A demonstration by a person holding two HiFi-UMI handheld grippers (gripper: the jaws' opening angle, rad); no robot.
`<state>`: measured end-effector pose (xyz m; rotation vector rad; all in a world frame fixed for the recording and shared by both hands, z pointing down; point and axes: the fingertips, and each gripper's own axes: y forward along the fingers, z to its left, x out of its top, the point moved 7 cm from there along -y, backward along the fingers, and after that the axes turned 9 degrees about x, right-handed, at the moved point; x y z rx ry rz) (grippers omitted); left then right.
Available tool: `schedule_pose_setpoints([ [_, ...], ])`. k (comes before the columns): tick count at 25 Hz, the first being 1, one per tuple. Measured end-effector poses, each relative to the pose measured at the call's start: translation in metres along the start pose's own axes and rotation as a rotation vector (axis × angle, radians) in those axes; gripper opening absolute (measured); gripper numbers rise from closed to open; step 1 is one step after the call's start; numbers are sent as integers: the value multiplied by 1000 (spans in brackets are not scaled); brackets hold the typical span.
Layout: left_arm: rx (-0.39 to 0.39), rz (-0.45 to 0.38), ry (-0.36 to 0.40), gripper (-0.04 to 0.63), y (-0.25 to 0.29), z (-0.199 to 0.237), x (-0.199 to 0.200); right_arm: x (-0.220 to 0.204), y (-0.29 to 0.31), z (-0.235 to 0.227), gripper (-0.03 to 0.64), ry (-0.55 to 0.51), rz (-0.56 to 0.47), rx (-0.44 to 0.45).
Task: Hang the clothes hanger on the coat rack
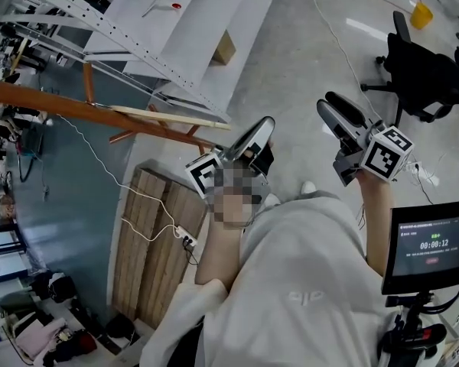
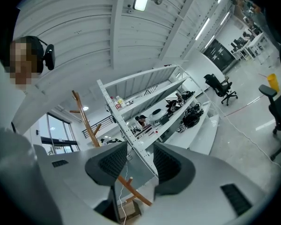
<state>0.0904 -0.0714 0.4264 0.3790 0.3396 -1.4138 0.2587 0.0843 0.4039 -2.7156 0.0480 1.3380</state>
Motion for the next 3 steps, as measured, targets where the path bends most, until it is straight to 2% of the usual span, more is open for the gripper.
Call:
schedule_pose_setpoints([
  [3,7,-4,6,6,-1,1,2,0,2,0,187,0,7,4],
])
